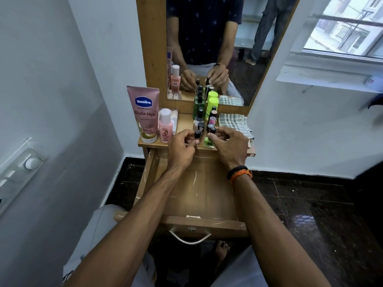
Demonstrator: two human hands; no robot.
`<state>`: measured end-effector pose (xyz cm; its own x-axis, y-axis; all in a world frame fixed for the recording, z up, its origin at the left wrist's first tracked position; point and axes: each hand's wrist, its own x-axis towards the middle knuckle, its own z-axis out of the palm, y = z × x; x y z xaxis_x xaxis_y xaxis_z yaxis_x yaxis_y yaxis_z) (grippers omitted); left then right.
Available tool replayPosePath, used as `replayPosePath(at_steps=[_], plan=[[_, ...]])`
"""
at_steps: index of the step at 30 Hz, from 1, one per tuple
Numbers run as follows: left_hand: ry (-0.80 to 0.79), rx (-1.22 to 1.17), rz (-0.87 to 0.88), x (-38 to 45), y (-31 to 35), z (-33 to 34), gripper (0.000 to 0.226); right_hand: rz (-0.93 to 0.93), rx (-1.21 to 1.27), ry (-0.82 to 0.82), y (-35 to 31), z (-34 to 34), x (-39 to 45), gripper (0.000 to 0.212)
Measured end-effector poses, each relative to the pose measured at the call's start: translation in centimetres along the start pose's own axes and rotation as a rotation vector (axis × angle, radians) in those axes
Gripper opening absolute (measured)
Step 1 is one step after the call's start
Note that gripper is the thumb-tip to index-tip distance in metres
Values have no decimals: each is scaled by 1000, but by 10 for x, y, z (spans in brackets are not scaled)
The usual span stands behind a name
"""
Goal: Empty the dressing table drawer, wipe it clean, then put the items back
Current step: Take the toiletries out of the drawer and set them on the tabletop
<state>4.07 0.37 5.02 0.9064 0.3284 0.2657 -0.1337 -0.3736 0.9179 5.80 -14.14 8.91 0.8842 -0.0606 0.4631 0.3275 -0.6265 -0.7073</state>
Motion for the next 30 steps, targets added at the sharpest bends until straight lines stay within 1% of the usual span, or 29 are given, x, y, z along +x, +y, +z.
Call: replayPosePath(at_steps=[3, 10, 18, 22, 25, 30], plan=[[-17, -4, -19, 2, 0, 0, 19, 6, 2, 0, 2, 2, 2, 20], [-38, 58, 8, 6, 0, -1, 18, 34, 16, -31, 10, 7, 0, 23], [-31, 98, 18, 6, -1, -2, 18, 60, -3, -33, 19, 9, -5, 31], [-27, 104, 12, 6, -1, -1, 19, 88, 32, -61, 22, 9, -7, 30], [-15, 101, 9, 5, 0, -1, 22, 95, 53, -77, 24, 9, -7, 28], [15, 87, -46, 5, -1, 0, 30, 86, 56, -90, 27, 9, -5, 29]])
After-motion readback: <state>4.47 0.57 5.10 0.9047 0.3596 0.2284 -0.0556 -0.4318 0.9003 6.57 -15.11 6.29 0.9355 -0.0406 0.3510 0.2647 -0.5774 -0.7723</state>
